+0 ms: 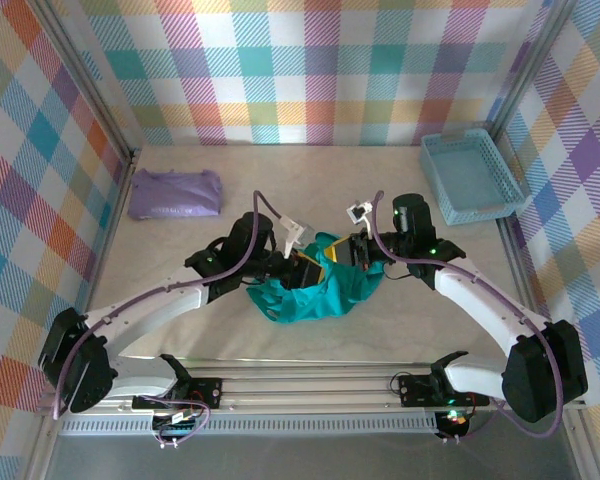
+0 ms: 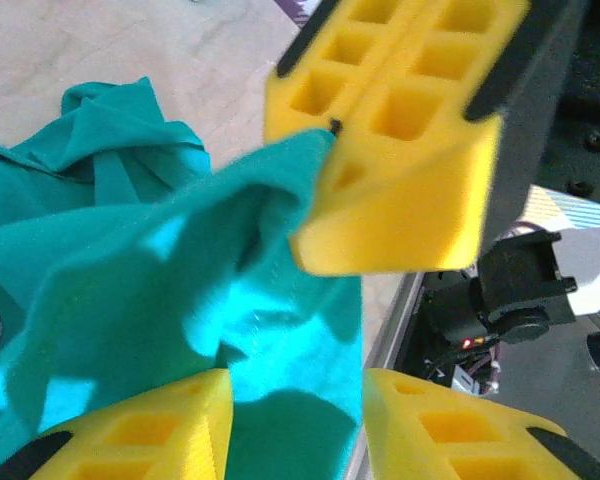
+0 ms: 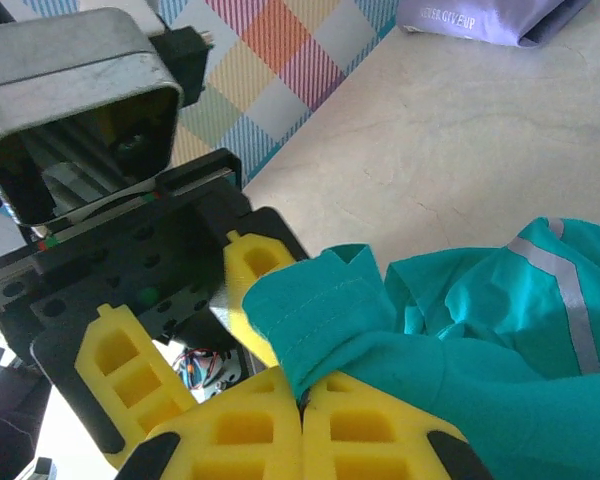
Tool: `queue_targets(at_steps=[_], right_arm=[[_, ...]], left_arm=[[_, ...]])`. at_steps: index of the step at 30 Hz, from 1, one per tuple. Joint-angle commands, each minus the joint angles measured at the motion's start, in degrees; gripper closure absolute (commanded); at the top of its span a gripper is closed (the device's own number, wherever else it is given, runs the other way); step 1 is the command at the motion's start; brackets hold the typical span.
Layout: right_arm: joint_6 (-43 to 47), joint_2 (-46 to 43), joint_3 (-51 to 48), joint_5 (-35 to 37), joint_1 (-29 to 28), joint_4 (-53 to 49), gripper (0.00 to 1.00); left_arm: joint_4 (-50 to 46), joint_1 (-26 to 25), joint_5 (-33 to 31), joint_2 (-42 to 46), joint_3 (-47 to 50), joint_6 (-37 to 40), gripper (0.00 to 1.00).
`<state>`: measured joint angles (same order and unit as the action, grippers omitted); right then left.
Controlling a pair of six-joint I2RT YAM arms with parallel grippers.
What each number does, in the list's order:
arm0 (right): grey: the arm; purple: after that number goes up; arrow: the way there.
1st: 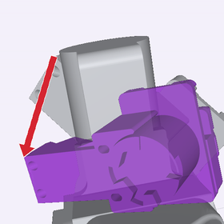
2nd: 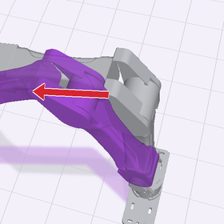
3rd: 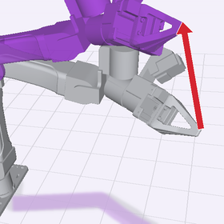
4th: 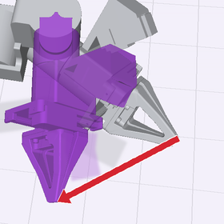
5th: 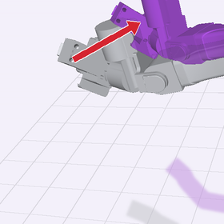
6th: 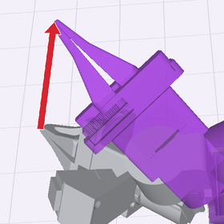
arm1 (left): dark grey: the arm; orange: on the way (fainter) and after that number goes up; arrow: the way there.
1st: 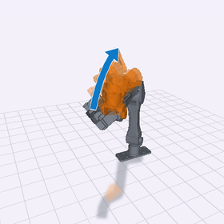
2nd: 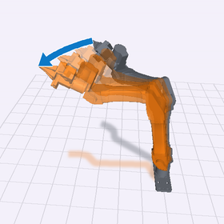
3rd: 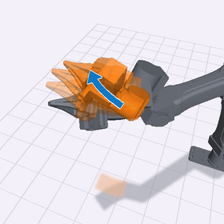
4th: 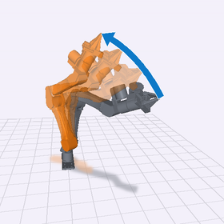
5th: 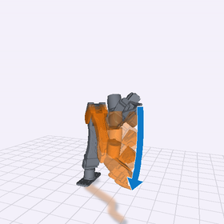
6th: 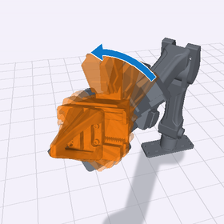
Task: Fold the inside-out t-shirt
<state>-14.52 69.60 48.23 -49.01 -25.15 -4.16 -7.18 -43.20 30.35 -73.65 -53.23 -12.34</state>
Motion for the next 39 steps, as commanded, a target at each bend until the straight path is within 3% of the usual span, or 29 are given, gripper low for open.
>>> queue_targets(at_steps=[1,9,15,20,29,39], right_arm=[[0.5,-0.9,1.2,-0.4,0.2,0.0,1.0],[0.5,-1.3,1.3,-0.1,0.2,-0.3,1.0],[0.2,-1.4,1.3,0.1,0.2,-0.2,1.0],[0.2,-1.7,1.1,0.6,0.2,-0.2,1.0],[1.3,-2.0,1.2,1.3,0.4,-1.5,1.0],[1.4,-1.8,1.6,1.8,0.3,-2.2,1.0]], left_arm=[[1.4,0.7,0.1,-1.8,-2.3,-0.2,0.57],[1.6,1.5,-0.8,-3.6,-2.8,0.2,0.49],[4.6,1.5,6.4,-5.8,-3.0,0.1,0.45],[6.3,1.6,9.7,-5.6,-2.6,0.4,0.47],[4.8,2.4,6.4,-1.2,-0.7,0.9,0.72],[2.3,2.6,5.3,1.0,-0.7,2.1,0.88]])
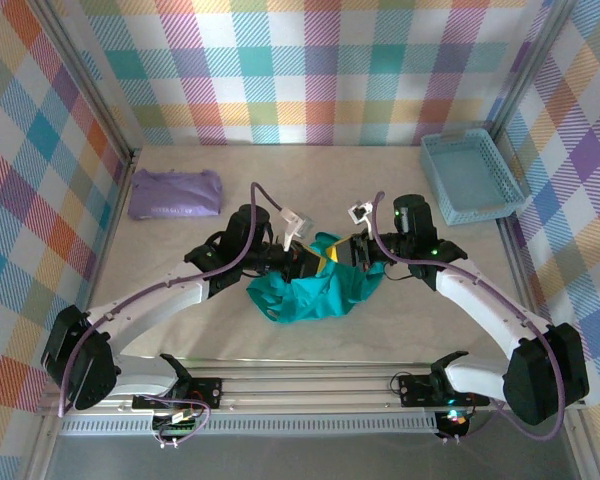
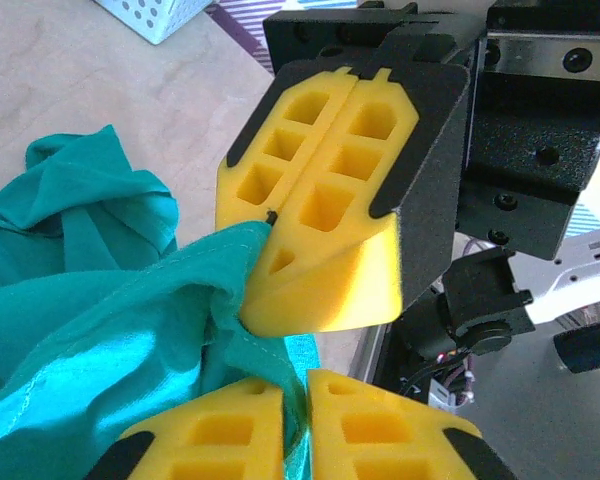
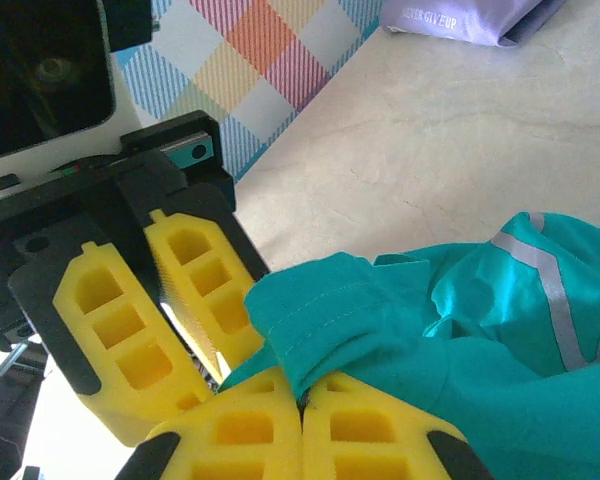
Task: Fold the inside-out t-shirt
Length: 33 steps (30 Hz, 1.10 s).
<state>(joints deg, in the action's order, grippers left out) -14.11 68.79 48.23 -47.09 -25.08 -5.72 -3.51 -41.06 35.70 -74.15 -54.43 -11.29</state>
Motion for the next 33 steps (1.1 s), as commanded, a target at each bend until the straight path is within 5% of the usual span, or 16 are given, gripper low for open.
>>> queue_targets(at_steps=[1,9,17,25,29,33], right_arm=[[0.6,-1.0,1.5,-0.2,0.3,-0.3,1.0],[-3.6,0.4,4.1,7.7,0.3,-4.2,0.98],[0.3,-2.3,4.0,13.8,0.3,-8.9,0.65],[0.7,-4.1,-9.0,11.2,-2.4,6.2,0.47],[0.3,0.7,-8.7,18.3,-4.3,6.5,0.48],[1.1,2.8,-5.1,28.2,-4.2,-2.0,0.65]], left_arm=[[-1.4,0.5,0.3,1.4,0.4,1.1,0.9],[-3.4,-0.8,-0.2,1.3,-1.3,1.0,1.0],[-6.7,-2.1,-13.9,2.7,-4.8,-6.9,1.0],[-6.4,-2.3,-18.6,4.5,-5.3,-13.2,1.0],[-6.8,-2.6,-17.8,5.5,-5.8,-12.9,1.0],[-8.3,-3.2,-17.4,6.2,-4.8,-9.2,1.0]])
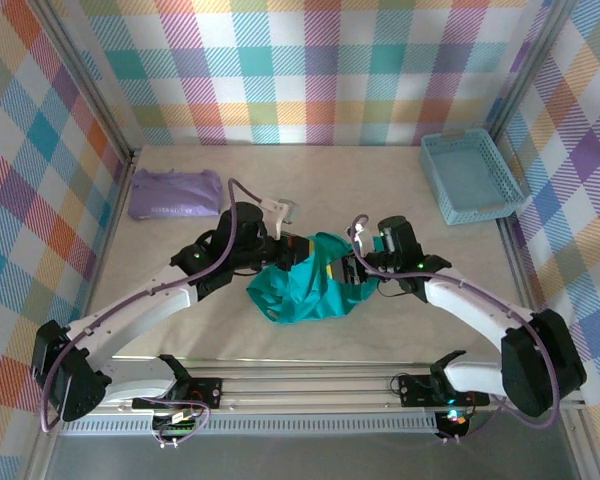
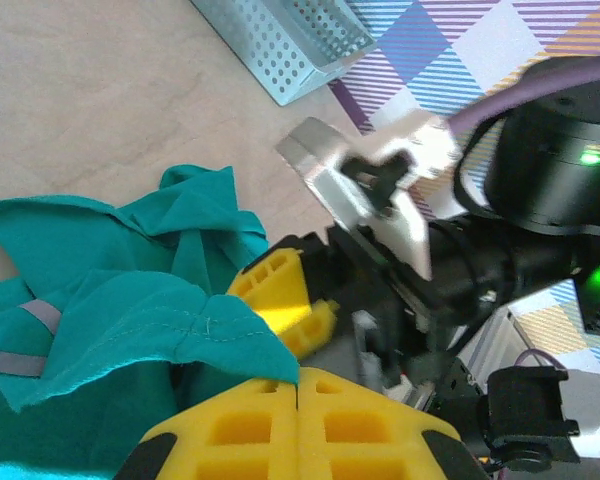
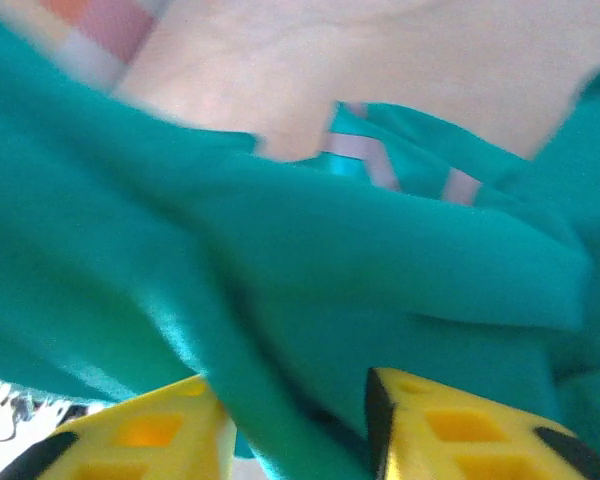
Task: Fold the inside-out t-shirt
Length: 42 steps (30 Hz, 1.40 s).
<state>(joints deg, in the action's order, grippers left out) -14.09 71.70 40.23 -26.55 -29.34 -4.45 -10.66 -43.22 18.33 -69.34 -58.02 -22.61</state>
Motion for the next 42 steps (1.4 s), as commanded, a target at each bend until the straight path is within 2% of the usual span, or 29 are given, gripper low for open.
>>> queue_targets(at_steps=[1,5,8,9,11,13,17,21,23,25,27,30,33,35,36,38,42], right_arm=[[1.5,-1.1,3.1,9.6,0.1,-4.8,0.66],[2.2,-6.2,3.6,14.5,0.6,-9.9,0.69],[1.4,-7.6,5.6,17.9,1.7,-14.8,0.89],[1.3,-7.5,6.4,18.7,2.2,-17.1,0.92],[1.2,-7.0,7.8,21.2,2.8,-21.8,0.91],[1.2,-6.7,8.6,25.7,2.9,-25.9,0.83],[1.3,-7.5,7.9,29.1,2.9,-25.7,0.72],[1.2,-5.7,8.9,27.3,2.9,-23.9,0.66],[1.9,-4.9,9.3,24.9,2.9,-22.9,0.64],[2.7,-4.6,9.0,21.2,2.9,-21.0,0.6],[2.8,-4.4,8.7,18.4,2.8,-18.5,0.57],[2.5,-2.9,9.0,16.3,2.0,-14.5,0.54],[3.6,1.1,11.6,19.9,0.9,-13.6,0.51],[4.8,5.2,14.4,23.9,0.2,-14.7,0.46],[5.5,7.7,15.8,26.0,-0.4,-15.0,0.43],[6.3,12.2,18.6,28.1,-1.1,-15.5,0.39],[7.2,21.1,23.5,28.8,-2.6,-14.3,0.33]], left_arm=[[-1.6,-1.4,0.0,1.2,-0.5,3.4,1.0],[-1.7,-3.7,2.0,-3.4,0.4,6.3,1.0],[-1.5,-6.8,5.5,-7.6,-1.4,8.7,1.0],[-1.6,-8.0,5.9,-8.7,-1.9,9.9,1.0],[-3.1,-9.9,8.2,-10.4,-3.1,12.9,1.0],[-4.8,-11.7,10.9,-11.8,-3.6,15.9,1.0],[-4.8,-14.4,14.8,-14.1,-3.8,18.3,0.99],[-7.6,-15.0,16.8,-13.7,-4.6,19.3,0.74],[-7.6,-14.6,15.8,-10.5,-3.1,20.1,0.65],[-5.8,-12.6,15.4,-5.8,0.4,19.1,0.59],[0.0,-9.1,13.1,-1.1,4.7,15.5,0.49],[2.7,-2.7,0.6,3.3,9.2,6.9,0.35],[-2.5,6.4,-11.1,3.9,10.9,-3.1,0.32],[-8.6,10.6,-18.2,3.0,11.8,-6.2,0.3],[-9.8,12.3,-19.7,2.2,12.5,-6.7,0.28],[-9.7,14.8,-17.8,-0.1,13.6,-7.0,0.26],[-8.0,15.5,-15.1,-6.8,13.2,-6.8,0.24]])
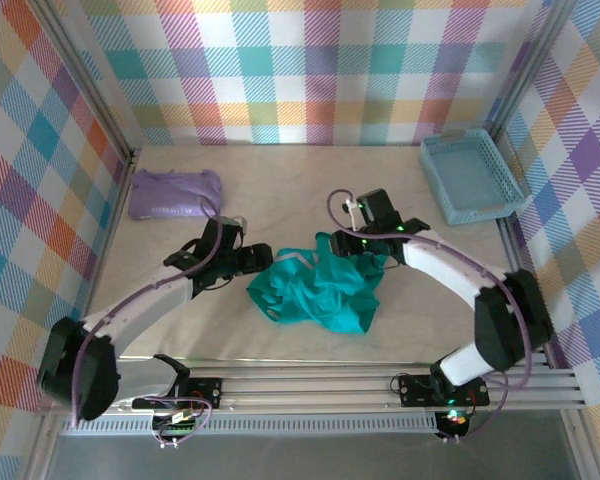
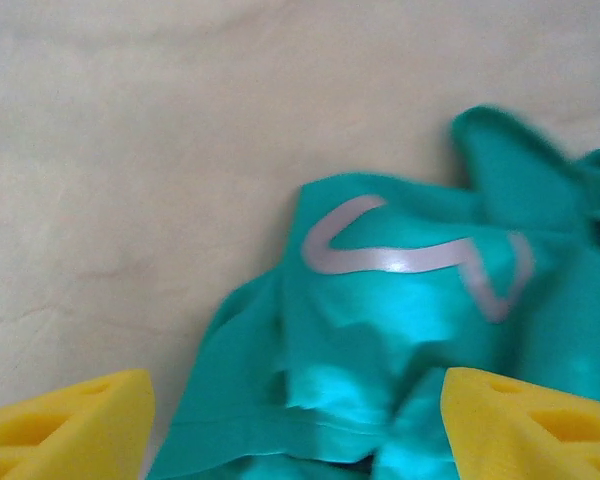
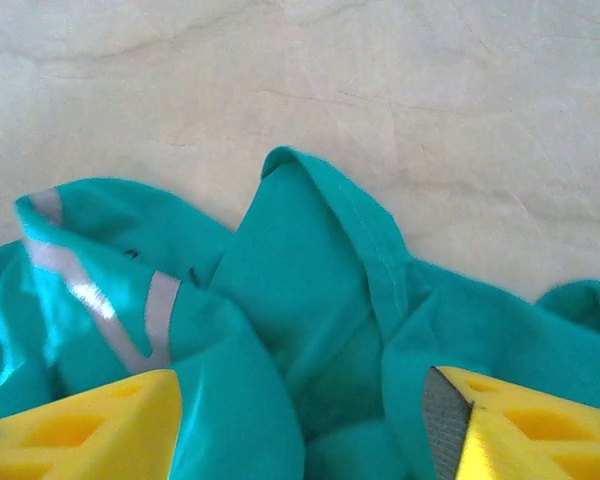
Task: Fold the inside-out t-shirt
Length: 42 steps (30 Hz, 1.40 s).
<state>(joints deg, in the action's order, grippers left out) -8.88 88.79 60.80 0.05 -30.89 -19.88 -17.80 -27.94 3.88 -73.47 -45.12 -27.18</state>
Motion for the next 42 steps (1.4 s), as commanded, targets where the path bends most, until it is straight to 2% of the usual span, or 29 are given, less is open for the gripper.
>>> queue_targets(at_steps=[1,6,11,12,14,17,18,19,24,28,31,35,38,39,41,42], right_arm=[[2.1,6.4,4.4,2.4,-1.3,1.3,0.32],[3.0,17.5,10.7,6.6,-1.5,1.5,0.31],[4.5,27.0,18.6,8.7,-1.5,-0.6,0.33],[4.9,28.8,20.2,9.3,-1.5,-1.4,0.38],[5.6,30.7,22.5,10.4,-1.6,-2.1,0.62],[6.9,27.7,23.4,11.4,-0.7,-1.7,0.89],[7.0,24.7,23.2,10.2,0.2,-1.0,0.98],[6.7,21.1,22.5,7.7,1.5,0.3,1.0],[1.7,0.5,18.0,-9.5,10.0,9.0,1.0],[1.3,-13.1,15.0,-11.9,13.4,9.7,1.0],[2.1,-22.5,9.9,-9.0,14.2,8.5,1.0],[0.4,-33.7,-0.1,0.4,14.3,2.9,1.0],[-4.4,-40.2,-9.6,8.7,14.3,-2.9,1.0],[-6.0,-42.0,-13.0,11.3,14.3,-4.1,0.97],[-9.1,-45.2,-19.9,14.7,14.3,-6.2,0.77],[-10.0,-46.0,-21.9,15.0,14.3,-6.9,0.7]], left_arm=[[0.3,0.3,0.3,-4.3,0.1,-2.2,0.24],[5.7,0.3,3.8,-11.8,0.0,-2.5,0.29],[9.9,0.2,7.9,-15.1,1.7,-3.8,0.49],[10.8,0.2,8.3,-15.4,2.0,-4.2,0.56],[11.7,0.2,8.6,-15.6,2.2,-4.1,0.72],[13.0,0.4,7.1,-12.9,1.8,-3.9,0.98],[13.1,0.5,5.6,-11.0,1.2,-4.0,1.0],[13.7,0.7,4.4,-8.4,0.4,-4.0,1.0],[20.1,1.1,0.6,5.0,-4.8,-3.0,1.0],[20.9,1.1,1.3,13.2,-9.4,0.3,1.0],[19.9,1.1,3.6,18.5,-8.2,2.2,1.0],[18.4,1.1,6.7,26.8,-1.3,3.0,1.0],[15.1,1.0,9.3,32.3,5.9,3.0,1.0],[13.6,1.0,9.9,33.3,7.9,3.2,1.0],[9.5,0.9,9.6,33.7,12.7,2.5,1.0],[8.6,0.9,9.9,33.2,14.3,1.4,1.0]])
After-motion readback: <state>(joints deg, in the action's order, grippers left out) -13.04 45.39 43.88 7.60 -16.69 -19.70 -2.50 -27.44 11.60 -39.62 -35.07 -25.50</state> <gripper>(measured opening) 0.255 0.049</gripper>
